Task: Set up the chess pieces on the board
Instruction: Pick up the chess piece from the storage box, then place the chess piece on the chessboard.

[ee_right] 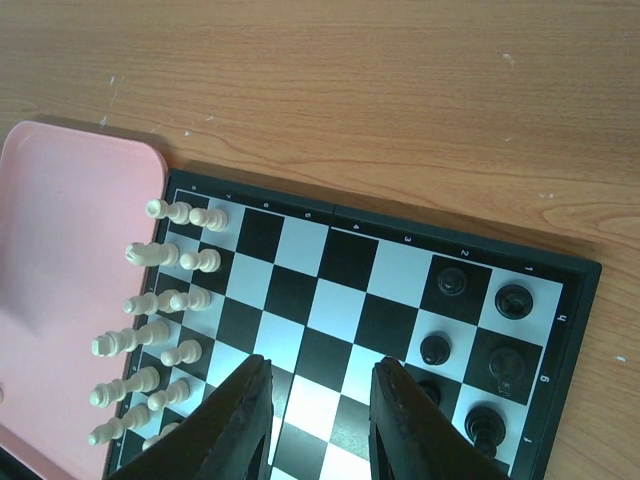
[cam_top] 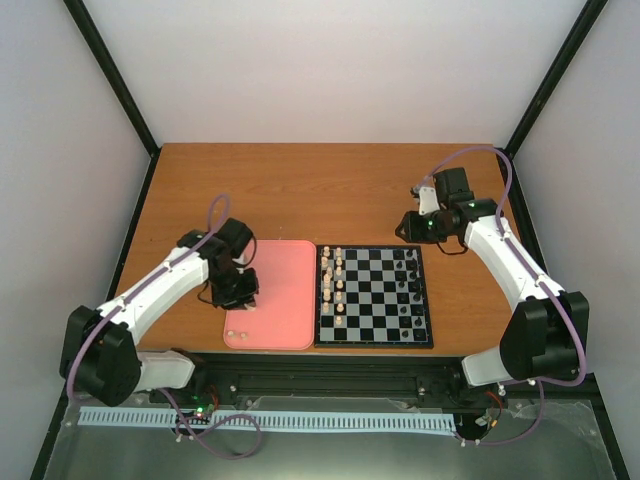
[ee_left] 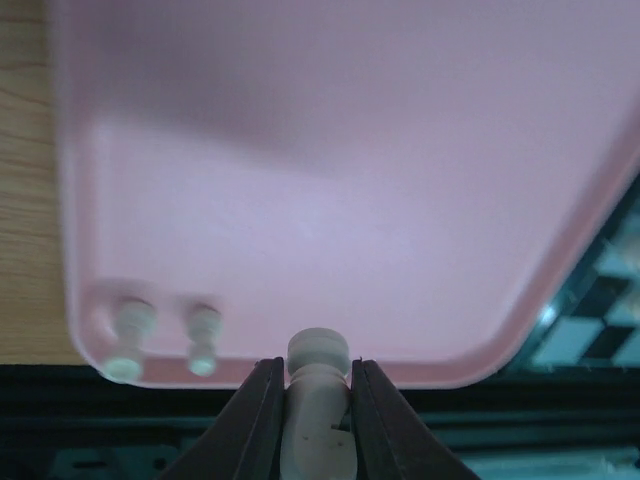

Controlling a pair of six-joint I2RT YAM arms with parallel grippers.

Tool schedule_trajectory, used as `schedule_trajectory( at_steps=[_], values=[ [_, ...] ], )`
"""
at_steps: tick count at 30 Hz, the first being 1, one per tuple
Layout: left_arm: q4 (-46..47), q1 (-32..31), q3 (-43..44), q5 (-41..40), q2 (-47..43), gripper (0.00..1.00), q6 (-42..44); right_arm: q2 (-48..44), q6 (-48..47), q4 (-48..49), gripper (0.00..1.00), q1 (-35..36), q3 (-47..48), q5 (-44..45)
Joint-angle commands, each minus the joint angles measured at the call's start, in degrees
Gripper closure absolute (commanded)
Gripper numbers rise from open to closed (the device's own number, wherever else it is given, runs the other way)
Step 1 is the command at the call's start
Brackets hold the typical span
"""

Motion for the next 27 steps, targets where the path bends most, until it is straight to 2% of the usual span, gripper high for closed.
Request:
schedule_trajectory(
  at_steps=[1, 8, 16, 25, 27],
  values=[
    [-3.36, -9.49, 6.17, 1.67, 1.87, 0.84, -4.67, -0.83, -0.44, 1.84, 0.71, -1.31, -0.68, -1.06],
    [-0.28, -21.52, 14.26, 1.16, 12.29, 0.84, -9.34, 0.34, -0.79, 2.54, 0.71, -3.62, -0.70, -2.57],
    [1.96, -29.30, 22.25, 2.38, 23.59, 0.85, -9.72, -0.09, 0.18, 4.89, 0.67, -7.20, -1.24, 1.01],
    [3.87, -32.14, 26.10, 3.36, 29.46, 0.86, -10.85, 1.77, 1.94, 8.22, 0.36, -11.32, -1.67, 1.05],
    [4.37, -32.48, 26.21, 3.50, 30.19, 0.86, -11.16, 1.93, 2.48, 8.44, 0.16, -12.02, -1.36, 0.98]
  ],
)
